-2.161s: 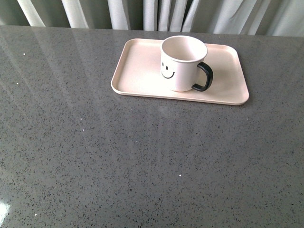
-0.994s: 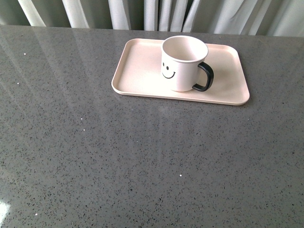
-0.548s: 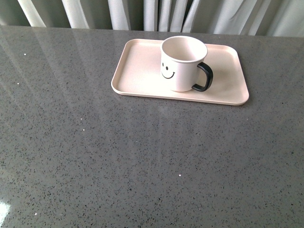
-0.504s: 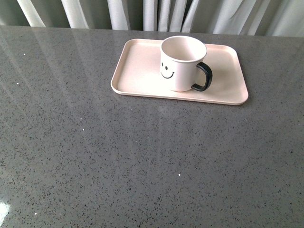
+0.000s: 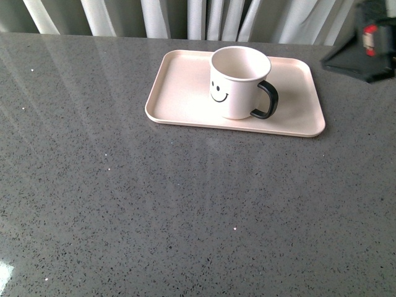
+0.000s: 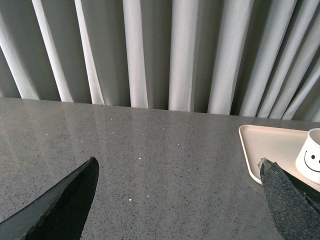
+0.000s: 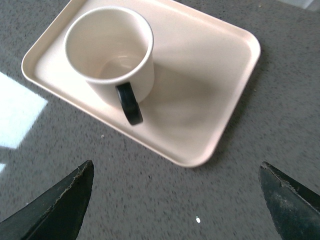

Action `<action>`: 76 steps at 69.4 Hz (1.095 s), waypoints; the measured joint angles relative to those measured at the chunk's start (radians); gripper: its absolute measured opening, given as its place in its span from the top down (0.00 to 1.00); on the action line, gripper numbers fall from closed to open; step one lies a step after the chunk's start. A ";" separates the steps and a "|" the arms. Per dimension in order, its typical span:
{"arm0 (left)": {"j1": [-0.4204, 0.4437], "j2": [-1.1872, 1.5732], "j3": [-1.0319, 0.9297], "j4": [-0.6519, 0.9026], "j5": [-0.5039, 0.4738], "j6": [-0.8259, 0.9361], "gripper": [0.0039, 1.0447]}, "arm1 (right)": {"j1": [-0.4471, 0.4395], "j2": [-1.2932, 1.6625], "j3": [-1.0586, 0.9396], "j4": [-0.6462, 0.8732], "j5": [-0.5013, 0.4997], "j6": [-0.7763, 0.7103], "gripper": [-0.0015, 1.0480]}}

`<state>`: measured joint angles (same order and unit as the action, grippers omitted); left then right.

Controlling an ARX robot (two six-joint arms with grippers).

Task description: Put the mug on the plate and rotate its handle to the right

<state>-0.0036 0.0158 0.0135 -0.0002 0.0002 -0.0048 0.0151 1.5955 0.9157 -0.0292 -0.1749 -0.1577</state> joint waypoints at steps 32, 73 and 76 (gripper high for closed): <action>0.000 0.000 0.000 0.000 0.000 0.000 0.09 | 0.108 0.399 0.441 -0.153 0.068 0.285 0.09; 0.000 0.000 0.000 0.000 0.000 0.000 0.09 | 0.128 0.537 0.570 -0.230 0.093 0.329 0.30; 0.000 0.000 0.000 0.000 0.000 0.000 0.09 | 0.129 0.542 0.576 -0.235 0.095 0.330 0.35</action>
<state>-0.0036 0.0158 0.0135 -0.0002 0.0002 -0.0048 0.1440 2.1372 1.4914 -0.2646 -0.0795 0.1726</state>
